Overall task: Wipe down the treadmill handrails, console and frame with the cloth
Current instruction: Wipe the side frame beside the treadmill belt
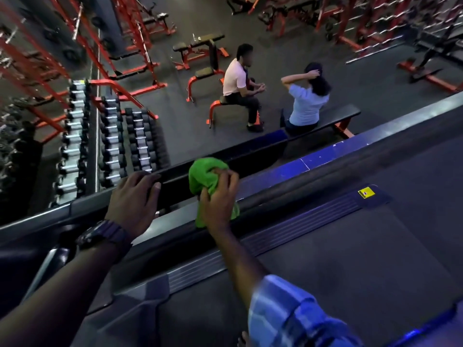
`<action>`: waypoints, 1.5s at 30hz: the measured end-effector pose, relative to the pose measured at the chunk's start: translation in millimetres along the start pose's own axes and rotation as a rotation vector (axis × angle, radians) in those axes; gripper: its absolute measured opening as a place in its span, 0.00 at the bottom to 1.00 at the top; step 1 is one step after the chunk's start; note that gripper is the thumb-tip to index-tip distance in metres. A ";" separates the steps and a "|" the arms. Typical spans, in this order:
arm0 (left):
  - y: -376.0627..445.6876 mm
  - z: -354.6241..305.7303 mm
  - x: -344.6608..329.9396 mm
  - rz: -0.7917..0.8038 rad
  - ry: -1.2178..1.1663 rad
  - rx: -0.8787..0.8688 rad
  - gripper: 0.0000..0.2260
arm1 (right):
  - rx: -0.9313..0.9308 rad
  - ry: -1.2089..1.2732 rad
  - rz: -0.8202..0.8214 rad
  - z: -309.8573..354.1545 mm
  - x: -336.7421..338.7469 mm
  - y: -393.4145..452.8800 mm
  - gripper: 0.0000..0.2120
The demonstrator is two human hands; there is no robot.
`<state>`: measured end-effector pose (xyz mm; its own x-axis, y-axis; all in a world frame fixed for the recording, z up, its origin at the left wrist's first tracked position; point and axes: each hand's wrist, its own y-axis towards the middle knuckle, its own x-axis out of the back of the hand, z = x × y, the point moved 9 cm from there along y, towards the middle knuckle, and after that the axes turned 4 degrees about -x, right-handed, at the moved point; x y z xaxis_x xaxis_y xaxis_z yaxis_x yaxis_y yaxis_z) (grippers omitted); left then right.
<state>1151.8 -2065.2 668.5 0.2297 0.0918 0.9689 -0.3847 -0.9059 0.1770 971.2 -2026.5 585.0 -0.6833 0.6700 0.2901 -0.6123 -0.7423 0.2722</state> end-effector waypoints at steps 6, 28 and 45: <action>-3.5 5.8 9.6 0.089 -0.007 -0.101 0.25 | -0.389 0.215 -0.473 -73.5 68.3 47.0 0.22; -6.2 51.3 22.5 -0.023 -0.263 0.136 0.16 | 0.218 -0.117 0.179 58.6 -88.1 -90.9 0.22; -40.5 135.9 21.0 -0.099 -0.807 0.497 0.22 | 0.474 -0.253 0.226 66.0 -151.8 -142.1 0.14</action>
<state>1293.7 -2082.7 658.2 0.8602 0.0326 0.5089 0.0510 -0.9984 -0.0223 1188.2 -2022.1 562.8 -0.6244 0.5200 0.5830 -0.1778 -0.8213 0.5421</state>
